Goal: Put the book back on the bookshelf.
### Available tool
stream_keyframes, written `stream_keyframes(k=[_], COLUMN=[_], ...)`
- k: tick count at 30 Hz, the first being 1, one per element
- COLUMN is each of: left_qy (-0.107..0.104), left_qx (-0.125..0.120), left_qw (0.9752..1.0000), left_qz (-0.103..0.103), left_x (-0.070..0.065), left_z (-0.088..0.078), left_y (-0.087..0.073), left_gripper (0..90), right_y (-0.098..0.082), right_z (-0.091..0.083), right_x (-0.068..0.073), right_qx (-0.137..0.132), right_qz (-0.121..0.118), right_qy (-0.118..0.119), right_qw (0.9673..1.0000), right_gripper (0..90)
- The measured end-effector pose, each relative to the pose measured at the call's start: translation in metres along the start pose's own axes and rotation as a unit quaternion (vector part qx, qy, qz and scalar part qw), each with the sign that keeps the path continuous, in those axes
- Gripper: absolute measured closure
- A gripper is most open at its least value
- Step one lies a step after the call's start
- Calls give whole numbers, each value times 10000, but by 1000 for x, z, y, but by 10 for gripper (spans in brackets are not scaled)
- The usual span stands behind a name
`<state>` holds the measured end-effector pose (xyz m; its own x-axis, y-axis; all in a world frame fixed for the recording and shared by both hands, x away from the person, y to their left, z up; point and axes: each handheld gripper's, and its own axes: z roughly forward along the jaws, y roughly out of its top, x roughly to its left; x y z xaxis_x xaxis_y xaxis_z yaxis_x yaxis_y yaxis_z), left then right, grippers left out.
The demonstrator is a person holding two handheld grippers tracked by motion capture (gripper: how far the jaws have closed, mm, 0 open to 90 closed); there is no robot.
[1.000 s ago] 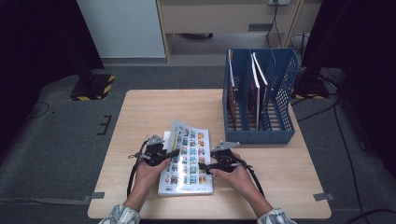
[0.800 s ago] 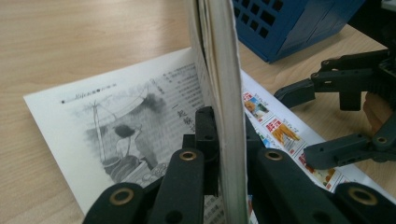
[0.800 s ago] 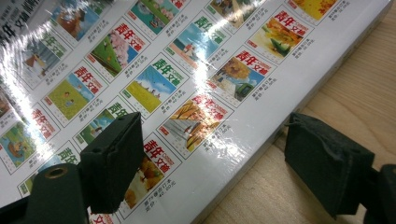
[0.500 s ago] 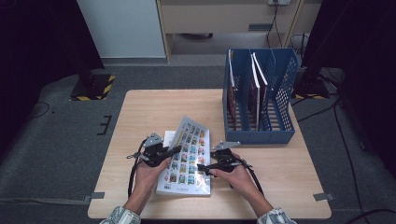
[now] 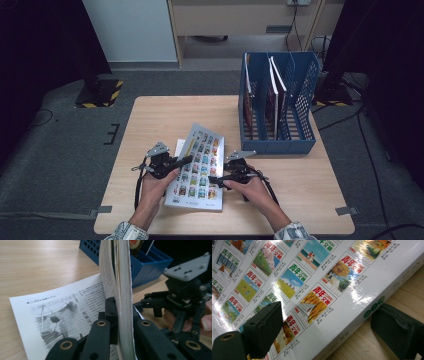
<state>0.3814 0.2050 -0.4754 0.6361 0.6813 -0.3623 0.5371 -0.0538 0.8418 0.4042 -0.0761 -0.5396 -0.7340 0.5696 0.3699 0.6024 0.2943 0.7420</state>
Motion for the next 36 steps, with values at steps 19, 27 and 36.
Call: stream_keyframes(k=[19, 27, 36], left_qy=[1607, 1664, 1391], left_qx=[729, 1009, 1328], left_qw=[9818, 9783, 9793], left_qz=[705, 708, 636], left_x=[27, 43, 43], left_z=[11, -2, 7], left_y=[-16, -22, -29], left_gripper=[611, 415, 367], right_y=[0, 0, -1], right_z=[4, 4, 5], right_x=[3, 3, 6], right_qx=[-22, -17, -53], right_qz=[38, 4, 63], right_qy=[109, 99, -28], right_qw=[9999, 9999, 10000], right_gripper=[165, 164, 164])
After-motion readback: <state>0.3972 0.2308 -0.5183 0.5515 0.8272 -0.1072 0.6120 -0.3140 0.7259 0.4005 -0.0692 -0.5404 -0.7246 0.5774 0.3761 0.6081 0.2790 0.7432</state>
